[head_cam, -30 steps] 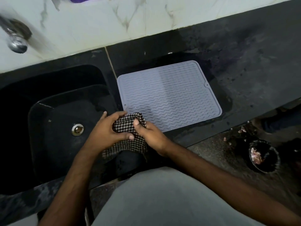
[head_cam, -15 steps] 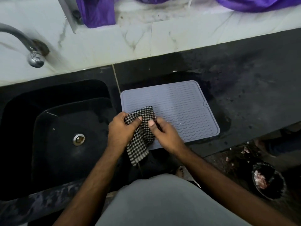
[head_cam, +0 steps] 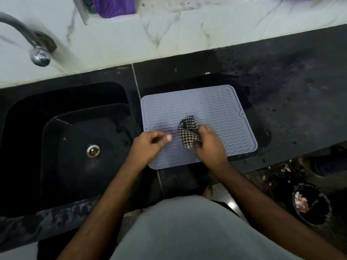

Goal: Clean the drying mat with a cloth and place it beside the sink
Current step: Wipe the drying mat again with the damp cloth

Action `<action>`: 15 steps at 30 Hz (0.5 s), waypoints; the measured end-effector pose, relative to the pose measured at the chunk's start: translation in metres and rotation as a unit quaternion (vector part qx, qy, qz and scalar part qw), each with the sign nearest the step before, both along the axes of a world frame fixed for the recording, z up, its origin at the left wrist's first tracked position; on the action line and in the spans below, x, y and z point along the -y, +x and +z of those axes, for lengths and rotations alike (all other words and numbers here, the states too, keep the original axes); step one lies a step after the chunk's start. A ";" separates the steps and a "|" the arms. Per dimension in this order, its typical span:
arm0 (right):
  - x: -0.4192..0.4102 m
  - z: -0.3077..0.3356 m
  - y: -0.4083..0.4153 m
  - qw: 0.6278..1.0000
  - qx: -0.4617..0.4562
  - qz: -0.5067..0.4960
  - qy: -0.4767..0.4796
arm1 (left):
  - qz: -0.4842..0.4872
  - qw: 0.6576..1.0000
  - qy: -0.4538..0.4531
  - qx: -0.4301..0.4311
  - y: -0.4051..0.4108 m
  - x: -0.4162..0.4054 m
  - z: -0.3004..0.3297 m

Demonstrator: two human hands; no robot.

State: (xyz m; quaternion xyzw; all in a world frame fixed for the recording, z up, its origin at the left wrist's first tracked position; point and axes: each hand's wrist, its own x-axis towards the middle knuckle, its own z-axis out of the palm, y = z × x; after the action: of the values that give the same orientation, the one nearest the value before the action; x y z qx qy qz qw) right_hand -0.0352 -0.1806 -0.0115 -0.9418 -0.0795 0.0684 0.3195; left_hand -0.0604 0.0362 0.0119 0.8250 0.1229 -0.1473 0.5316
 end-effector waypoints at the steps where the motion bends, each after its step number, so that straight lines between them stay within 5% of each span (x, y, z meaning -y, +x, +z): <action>1: 0.007 0.001 0.005 0.999 0.012 -0.027 -0.019 | -0.044 0.993 0.112 0.012 -0.002 -0.007 -0.008; 3: 0.016 0.001 0.012 0.998 0.026 -0.035 -0.054 | -0.107 0.967 0.231 0.010 -0.010 -0.019 -0.024; 10: -0.008 -0.020 -0.010 0.968 0.050 0.170 -0.178 | -0.150 0.941 0.302 0.032 -0.019 -0.028 -0.060; 15: -0.039 -0.026 -0.009 0.951 0.053 0.192 -0.237 | -0.146 0.941 0.303 0.027 -0.017 -0.025 -0.062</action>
State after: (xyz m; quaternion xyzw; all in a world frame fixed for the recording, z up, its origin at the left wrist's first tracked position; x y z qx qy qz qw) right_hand -0.0443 -0.1420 -0.0374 -0.9595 -0.2572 0.0954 0.0636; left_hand -0.0774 0.0616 -0.0500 0.9596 0.0254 -0.1571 0.2322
